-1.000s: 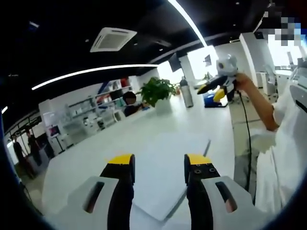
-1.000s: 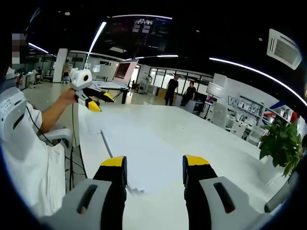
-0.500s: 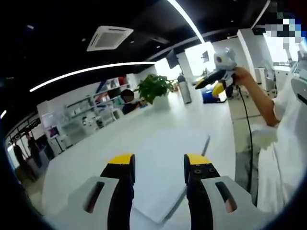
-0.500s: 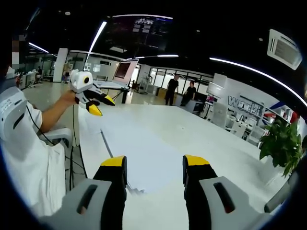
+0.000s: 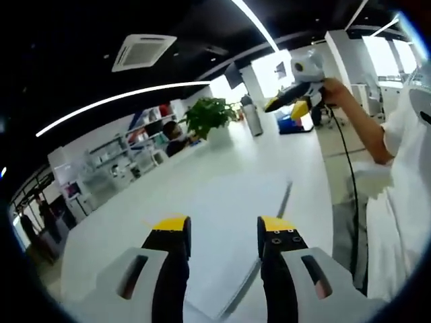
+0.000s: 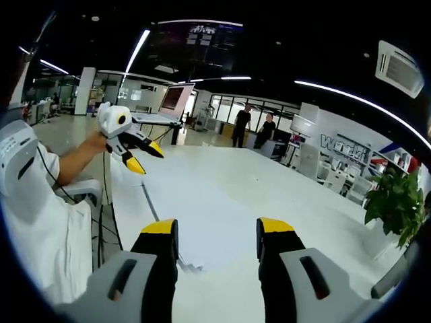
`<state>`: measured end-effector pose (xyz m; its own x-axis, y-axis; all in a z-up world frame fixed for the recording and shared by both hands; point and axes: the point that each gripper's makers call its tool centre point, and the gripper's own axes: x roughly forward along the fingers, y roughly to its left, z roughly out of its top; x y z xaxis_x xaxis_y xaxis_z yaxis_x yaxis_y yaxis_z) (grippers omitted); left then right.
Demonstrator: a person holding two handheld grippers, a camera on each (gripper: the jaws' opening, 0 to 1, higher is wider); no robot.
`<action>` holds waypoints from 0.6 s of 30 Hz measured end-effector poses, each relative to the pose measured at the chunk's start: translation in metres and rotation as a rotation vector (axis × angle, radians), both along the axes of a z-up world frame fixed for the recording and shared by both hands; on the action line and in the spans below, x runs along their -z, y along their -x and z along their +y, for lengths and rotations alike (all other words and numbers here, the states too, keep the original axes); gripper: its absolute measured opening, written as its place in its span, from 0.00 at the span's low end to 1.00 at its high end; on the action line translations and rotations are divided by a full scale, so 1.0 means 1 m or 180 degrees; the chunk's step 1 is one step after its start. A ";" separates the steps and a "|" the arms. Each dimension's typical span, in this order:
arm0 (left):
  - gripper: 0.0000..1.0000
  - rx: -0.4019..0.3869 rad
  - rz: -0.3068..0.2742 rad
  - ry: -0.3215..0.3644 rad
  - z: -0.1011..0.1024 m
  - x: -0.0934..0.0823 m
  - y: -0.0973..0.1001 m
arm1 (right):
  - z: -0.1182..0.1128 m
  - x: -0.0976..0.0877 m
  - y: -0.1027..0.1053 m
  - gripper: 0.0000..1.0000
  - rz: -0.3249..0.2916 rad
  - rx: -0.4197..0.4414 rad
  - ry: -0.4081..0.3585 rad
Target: Grasp the top corner of one sheet in the document stack and pull a single sheet out from the document stack, separating that one sheet from the rest and lifting it clear until the single sheet is fully removed from the stack
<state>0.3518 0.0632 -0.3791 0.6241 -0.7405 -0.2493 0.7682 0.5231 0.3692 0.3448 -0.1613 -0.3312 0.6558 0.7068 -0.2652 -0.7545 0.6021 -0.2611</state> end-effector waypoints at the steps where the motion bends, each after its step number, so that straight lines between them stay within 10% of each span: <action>1: 0.40 0.0003 -0.0007 -0.0013 -0.001 0.001 0.000 | 0.000 0.000 0.000 0.46 0.0001 -0.0001 0.0002; 18: 0.40 0.0086 -0.0196 -0.0280 -0.014 0.005 0.010 | -0.001 0.002 0.001 0.46 0.0006 -0.0001 0.0012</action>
<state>0.3421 0.0491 -0.3838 0.6204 -0.7342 -0.2758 0.7559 0.4660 0.4598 0.3443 -0.1619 -0.3329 0.6551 0.7060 -0.2692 -0.7552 0.6009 -0.2619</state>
